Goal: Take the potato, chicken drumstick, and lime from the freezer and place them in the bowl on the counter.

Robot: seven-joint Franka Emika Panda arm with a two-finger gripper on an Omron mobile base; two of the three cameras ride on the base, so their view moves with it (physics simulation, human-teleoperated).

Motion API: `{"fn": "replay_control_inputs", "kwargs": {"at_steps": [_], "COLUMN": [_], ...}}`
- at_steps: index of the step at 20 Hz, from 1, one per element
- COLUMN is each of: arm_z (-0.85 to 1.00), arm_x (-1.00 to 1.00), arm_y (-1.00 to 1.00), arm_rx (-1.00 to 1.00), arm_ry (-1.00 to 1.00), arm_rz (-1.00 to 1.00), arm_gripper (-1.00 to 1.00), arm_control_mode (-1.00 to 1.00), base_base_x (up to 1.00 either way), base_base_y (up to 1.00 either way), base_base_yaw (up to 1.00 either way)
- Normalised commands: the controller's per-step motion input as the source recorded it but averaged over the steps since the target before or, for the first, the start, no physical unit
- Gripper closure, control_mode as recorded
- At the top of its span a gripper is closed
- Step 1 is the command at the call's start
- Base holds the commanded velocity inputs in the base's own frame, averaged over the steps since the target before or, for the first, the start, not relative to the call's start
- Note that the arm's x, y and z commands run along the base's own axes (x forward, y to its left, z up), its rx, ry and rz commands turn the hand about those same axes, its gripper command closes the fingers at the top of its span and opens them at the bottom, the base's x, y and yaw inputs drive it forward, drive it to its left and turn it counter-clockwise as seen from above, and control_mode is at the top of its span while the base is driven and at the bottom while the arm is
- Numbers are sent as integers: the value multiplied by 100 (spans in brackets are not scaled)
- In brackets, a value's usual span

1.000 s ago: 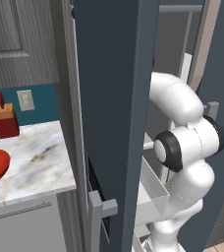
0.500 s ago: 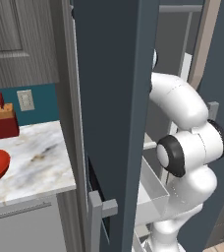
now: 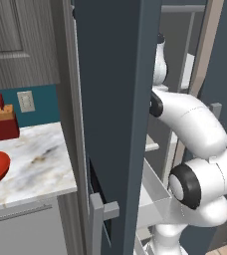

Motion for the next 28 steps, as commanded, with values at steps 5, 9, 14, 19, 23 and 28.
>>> {"fn": "replay_control_inputs", "kwargs": {"at_steps": [5,9,14,19,23,28], "arm_z": [0,14,20,18,17,12], "arm_x": [-64,-72,-88,-96,-100,-100], "arm_y": [0,0,-1,-5,-24,-23], "arm_rx": [0,0,0,0,0,2], "arm_ry": [-5,0,0,0,0,6], "arm_rz": [-1,-2,-3,-7,-5,-5], "arm_gripper": [100,100,100,100,100,100], "arm_control_mode": [-100,-100,-100,-100,-100,-100], "base_base_x": [0,0,0,0,0,0], "base_base_y": [0,0,0,0,0,0], "base_base_yaw": [0,0,0,0,0,0]}}
